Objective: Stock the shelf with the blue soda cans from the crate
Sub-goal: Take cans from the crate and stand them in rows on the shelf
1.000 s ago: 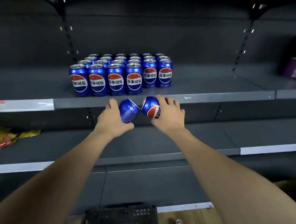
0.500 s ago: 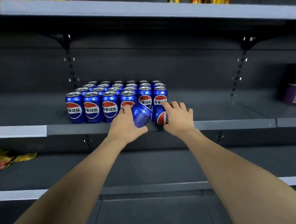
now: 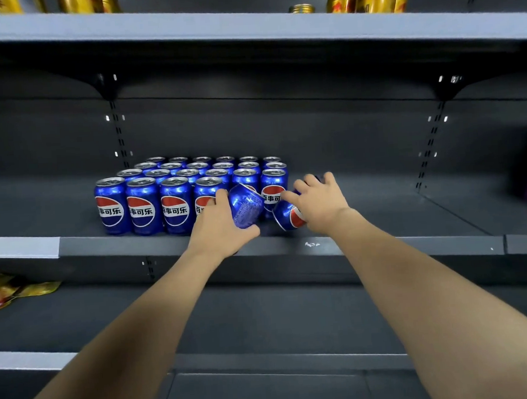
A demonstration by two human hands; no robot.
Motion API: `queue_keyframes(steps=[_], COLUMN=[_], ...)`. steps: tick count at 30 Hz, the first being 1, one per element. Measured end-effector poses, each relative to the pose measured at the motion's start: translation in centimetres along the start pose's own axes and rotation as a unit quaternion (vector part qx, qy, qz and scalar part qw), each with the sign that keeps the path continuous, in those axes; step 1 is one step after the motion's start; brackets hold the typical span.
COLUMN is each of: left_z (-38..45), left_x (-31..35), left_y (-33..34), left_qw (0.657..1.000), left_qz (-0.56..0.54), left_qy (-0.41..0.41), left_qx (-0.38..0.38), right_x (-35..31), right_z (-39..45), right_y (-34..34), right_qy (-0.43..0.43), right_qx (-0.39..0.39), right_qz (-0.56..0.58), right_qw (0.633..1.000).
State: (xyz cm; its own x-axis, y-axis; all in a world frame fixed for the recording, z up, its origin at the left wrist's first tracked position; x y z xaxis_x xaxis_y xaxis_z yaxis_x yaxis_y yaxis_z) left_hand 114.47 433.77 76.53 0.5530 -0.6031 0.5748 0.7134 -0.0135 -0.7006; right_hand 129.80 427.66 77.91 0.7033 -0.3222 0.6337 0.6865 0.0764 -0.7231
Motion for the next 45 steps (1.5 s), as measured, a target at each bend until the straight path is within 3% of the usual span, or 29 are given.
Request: queue_keyframes(steps=[9, 18, 28, 33, 37, 40, 45], left_z=[2.5, 4.1, 4.8, 4.6, 4.8, 5.2, 5.4], left_x=[0.3, 1.0, 0.6, 0.1, -0.2, -0.1, 0.8], left_y=[1.4, 4.2, 5.5, 5.2, 5.2, 5.3, 5.6], left_qw=[0.995, 0.991, 0.99, 0.985, 0.987, 0.993, 0.995], left_qz=[-0.088, -0.127, -0.132, -0.158, -0.15, -0.108, -0.093], left_qy=[-0.026, 0.017, 0.016, 0.007, 0.0, 0.002, 0.013], left_qx=[0.051, 0.048, 0.052, 0.066, 0.058, 0.043, 0.035], right_x=[-2.5, -4.1, -4.1, -2.9, -2.3, -1.4, 0.5], right_z=[2.5, 4.6, 5.1, 4.7, 4.2, 4.2, 4.4], right_y=[1.3, 6.2, 6.5, 5.7, 3.7, 1.9, -0.3], right_qy=[-0.179, -0.182, -0.159, -0.135, -0.13, -0.078, 0.005], right_qx=[0.008, -0.042, -0.056, -0.054, 0.006, 0.058, 0.162], right_qz=[-0.258, -0.367, -0.35, -0.268, -0.186, -0.096, -0.026], right_qw=[0.949, 0.911, 0.921, 0.952, 0.974, 0.991, 0.986])
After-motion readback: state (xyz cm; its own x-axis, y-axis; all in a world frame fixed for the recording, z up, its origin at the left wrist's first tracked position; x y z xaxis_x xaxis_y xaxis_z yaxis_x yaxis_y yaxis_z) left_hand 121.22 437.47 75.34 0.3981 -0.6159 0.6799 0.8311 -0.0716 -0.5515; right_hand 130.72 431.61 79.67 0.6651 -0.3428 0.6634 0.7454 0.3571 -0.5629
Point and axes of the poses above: each hand's wrist, its own z-axis towards the middle knuckle, its own y-axis out of the palm, x = y × z, the point moved 10 cm from there along z, towards the middle knuckle, and after that the axes turned 3 degrees about -z, right-handed, at the moved point
